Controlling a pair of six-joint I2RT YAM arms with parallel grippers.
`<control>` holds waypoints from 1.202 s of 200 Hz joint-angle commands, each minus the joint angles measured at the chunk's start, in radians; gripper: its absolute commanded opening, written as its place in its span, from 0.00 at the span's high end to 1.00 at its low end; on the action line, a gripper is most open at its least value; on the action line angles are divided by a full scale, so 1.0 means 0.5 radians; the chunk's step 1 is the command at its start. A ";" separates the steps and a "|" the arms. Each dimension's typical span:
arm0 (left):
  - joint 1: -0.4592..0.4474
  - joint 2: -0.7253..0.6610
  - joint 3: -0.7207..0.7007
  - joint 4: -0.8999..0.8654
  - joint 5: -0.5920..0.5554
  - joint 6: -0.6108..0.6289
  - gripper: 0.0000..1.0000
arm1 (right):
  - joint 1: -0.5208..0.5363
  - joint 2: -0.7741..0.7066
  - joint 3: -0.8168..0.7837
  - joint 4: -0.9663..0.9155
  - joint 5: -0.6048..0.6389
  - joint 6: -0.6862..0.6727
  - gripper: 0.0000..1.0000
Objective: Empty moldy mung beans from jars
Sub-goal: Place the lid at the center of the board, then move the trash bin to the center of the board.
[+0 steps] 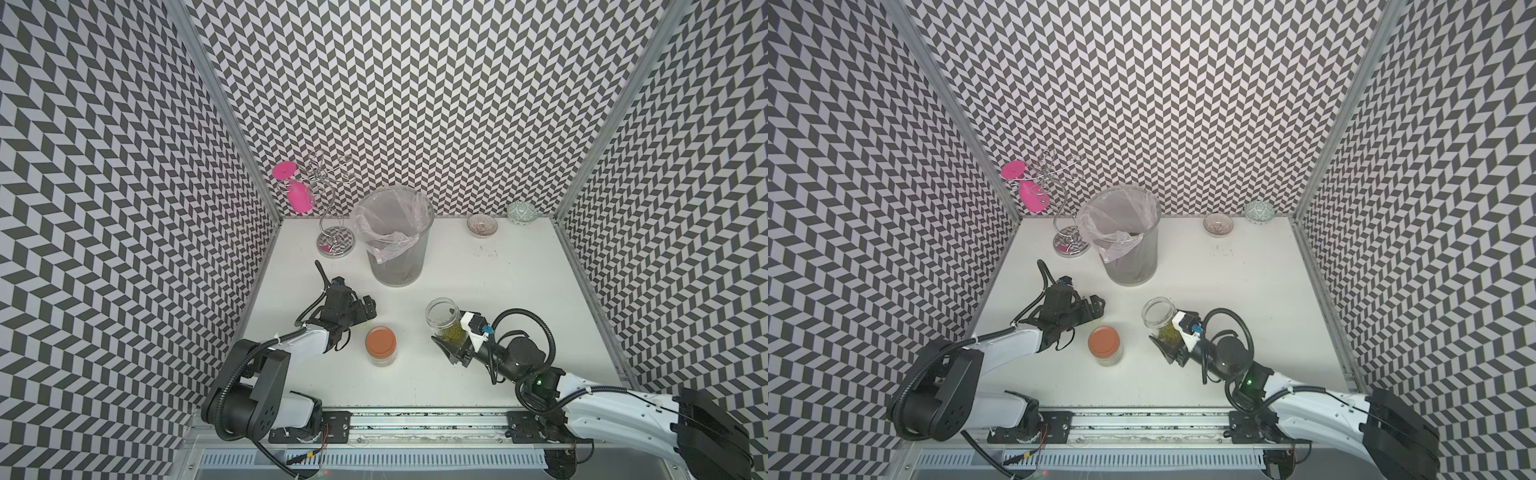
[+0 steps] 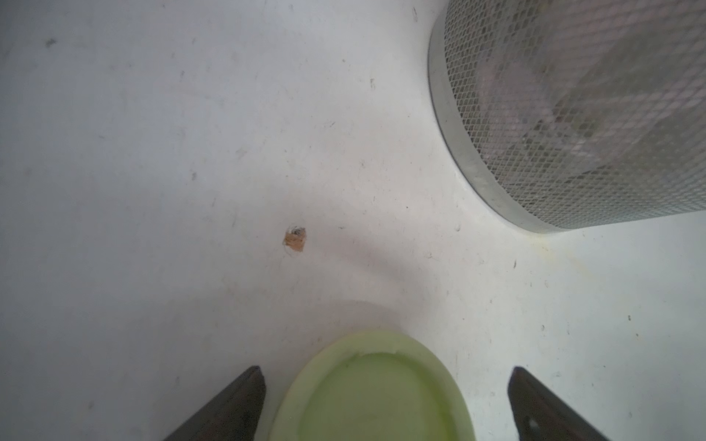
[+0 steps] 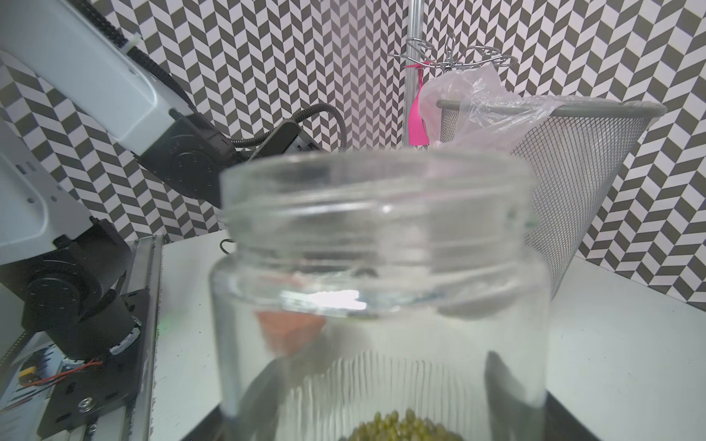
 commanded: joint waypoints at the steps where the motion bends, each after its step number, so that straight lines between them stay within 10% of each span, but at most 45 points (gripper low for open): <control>1: -0.031 -0.155 0.015 -0.099 -0.137 -0.024 0.00 | -0.038 -0.005 0.158 0.188 -0.037 0.028 0.43; 82: -0.429 -0.721 0.693 -0.724 -0.490 0.271 0.01 | -0.375 0.171 0.712 -0.227 -0.365 -0.010 0.43; 126: -0.348 -0.422 1.470 -1.127 -0.506 0.444 0.03 | -0.415 0.277 0.947 -0.370 -0.434 -0.023 0.43; 161: -0.029 0.093 2.051 -1.412 -0.028 0.540 0.11 | -0.415 0.264 0.946 -0.338 -0.447 0.001 0.43; 240: 0.069 0.864 2.764 -1.861 0.207 0.809 0.33 | -0.430 0.038 0.845 -0.478 -0.436 -0.007 0.42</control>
